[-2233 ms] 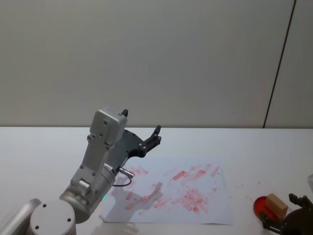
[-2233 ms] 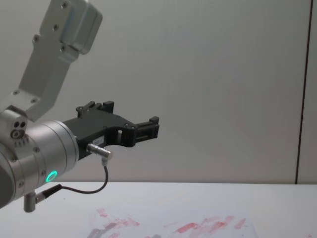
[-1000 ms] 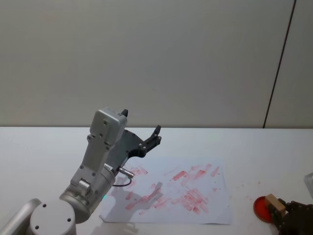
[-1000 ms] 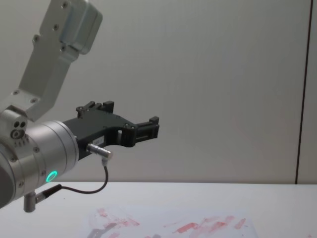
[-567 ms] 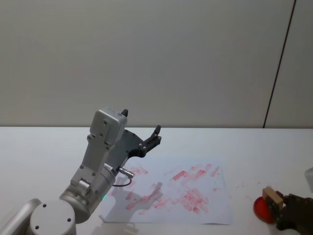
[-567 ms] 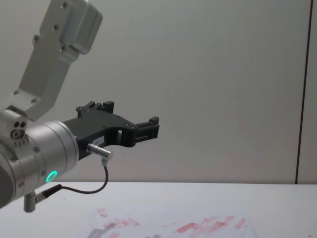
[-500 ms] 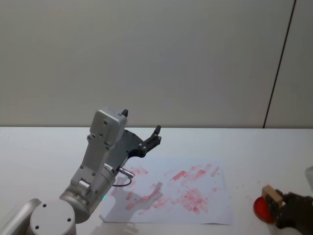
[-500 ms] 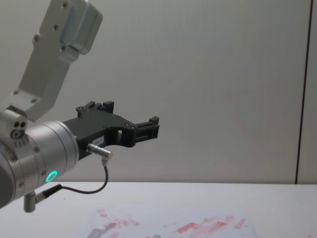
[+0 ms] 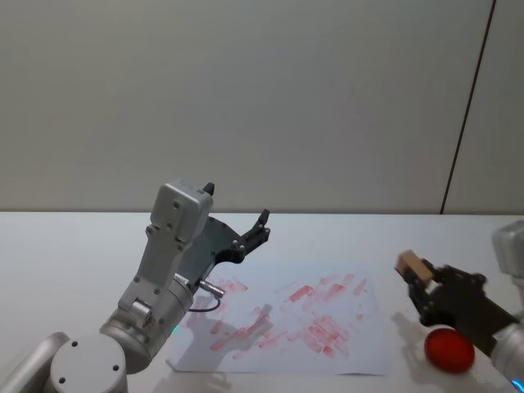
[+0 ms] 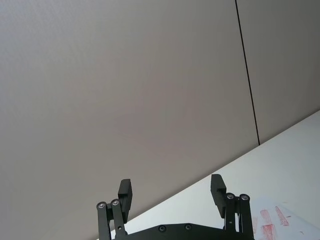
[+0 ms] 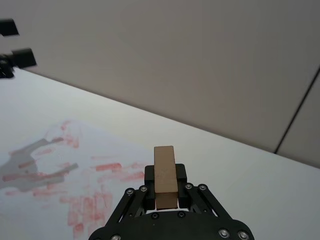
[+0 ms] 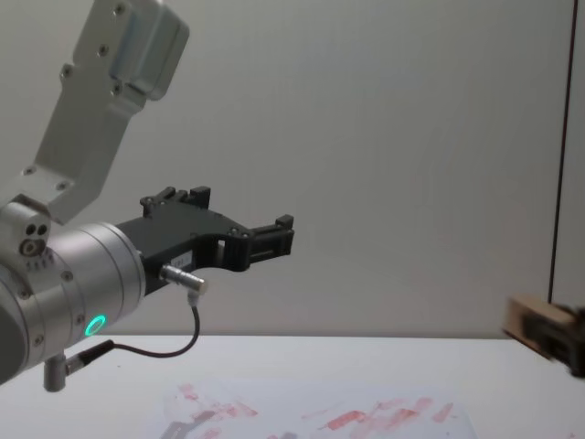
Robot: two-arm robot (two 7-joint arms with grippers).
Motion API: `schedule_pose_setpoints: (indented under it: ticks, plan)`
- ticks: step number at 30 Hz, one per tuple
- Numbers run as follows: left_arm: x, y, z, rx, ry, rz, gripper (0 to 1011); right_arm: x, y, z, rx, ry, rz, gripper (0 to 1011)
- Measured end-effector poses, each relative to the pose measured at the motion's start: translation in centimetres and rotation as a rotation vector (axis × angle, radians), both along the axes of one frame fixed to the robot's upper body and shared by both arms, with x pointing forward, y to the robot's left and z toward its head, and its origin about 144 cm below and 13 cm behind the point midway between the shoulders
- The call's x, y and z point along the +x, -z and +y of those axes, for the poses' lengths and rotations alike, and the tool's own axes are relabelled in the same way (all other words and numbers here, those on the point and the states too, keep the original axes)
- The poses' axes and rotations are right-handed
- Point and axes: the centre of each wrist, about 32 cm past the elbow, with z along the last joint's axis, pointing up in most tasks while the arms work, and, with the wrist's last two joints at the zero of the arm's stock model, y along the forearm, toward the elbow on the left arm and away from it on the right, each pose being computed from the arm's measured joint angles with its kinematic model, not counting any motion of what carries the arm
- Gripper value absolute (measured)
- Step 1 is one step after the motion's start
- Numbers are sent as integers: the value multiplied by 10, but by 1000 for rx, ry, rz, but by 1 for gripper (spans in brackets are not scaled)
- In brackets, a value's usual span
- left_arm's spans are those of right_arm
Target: Use the one hand to pick up the stamp and affix it onto the A4 paper.
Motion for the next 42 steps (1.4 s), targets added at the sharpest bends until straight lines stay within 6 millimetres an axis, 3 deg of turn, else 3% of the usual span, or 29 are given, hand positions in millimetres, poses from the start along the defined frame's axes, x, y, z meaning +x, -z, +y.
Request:
schedule_pose_setpoints:
  ticks: [11,25,42]
  plan:
    - [0,0,0,0,0,0,1003,27,-6,42,51,-122,-5,220]
    - [0,0,0,0,0,0,1002,58,11,89,-9,-220,97,220]
    - [0,0,0,0,0,0,1003,61,29,107,-66,-222,209,221]
